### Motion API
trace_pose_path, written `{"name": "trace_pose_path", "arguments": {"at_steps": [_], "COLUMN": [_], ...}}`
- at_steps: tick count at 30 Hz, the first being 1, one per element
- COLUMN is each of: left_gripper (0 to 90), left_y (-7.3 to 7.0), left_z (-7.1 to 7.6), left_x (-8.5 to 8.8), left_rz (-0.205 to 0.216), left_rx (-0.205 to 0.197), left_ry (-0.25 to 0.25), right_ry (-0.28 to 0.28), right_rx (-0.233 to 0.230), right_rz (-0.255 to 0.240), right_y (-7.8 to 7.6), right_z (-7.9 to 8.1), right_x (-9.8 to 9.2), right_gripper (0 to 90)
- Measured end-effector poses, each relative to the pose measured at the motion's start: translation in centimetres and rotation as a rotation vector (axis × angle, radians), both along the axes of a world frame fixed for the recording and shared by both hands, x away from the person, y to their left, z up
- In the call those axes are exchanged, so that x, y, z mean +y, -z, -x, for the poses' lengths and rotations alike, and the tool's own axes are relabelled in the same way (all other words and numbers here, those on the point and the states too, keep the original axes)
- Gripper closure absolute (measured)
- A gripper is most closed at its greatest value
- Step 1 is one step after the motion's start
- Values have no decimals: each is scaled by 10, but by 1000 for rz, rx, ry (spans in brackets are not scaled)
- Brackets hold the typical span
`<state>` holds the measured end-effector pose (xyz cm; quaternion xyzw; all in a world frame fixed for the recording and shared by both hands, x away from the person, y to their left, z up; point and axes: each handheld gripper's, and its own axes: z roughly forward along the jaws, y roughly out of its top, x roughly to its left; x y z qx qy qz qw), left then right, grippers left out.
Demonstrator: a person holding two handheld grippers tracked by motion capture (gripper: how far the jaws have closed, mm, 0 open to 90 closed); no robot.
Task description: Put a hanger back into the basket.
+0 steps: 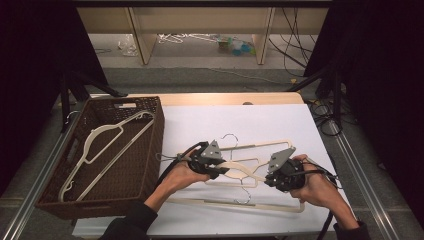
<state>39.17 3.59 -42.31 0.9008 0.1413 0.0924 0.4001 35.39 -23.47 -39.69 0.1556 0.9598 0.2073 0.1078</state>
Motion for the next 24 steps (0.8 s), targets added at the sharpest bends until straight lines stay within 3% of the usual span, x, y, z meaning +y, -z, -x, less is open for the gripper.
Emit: {"name": "trace_pose_path", "arguments": {"at_steps": [5, 8, 12, 14, 16, 19, 21, 24], "left_gripper": [745, 788, 834, 851, 854, 855, 855, 856], "left_y": [-17, -23, -27, -28, -29, -31, -33, -36], "left_z": [14, 25, 35, 36, 35, 34, 32, 30], "left_x": [3, 7, 6, 4, 4, 7, 10, 14], "left_rz": [-1, 61, 57, 75, 53, 86, 85, 94], "left_rx": [-13, 34, 36, 53, 31, 52, 45, 41], "left_ry": [41, 74, 96, 86, 80, 50, 28, 5], "right_ry": [-1, 19, 38, 40, 62, 89, 118, 140], "right_rx": [-19, -32, -29, -27, -31, -61, -55, -82], "right_rz": [-58, -74, -110, -122, -141, -161, -188, -248], "right_y": [-6, -9, -11, -12, -14, -19, -23, -26], "right_z": [0, 2, 2, 3, 4, 4, 6, 7], "right_x": [-7, -9, -12, -13, -15, -20, -23, -26], "right_gripper": [751, 691, 663, 632, 603, 564, 535, 484]}}
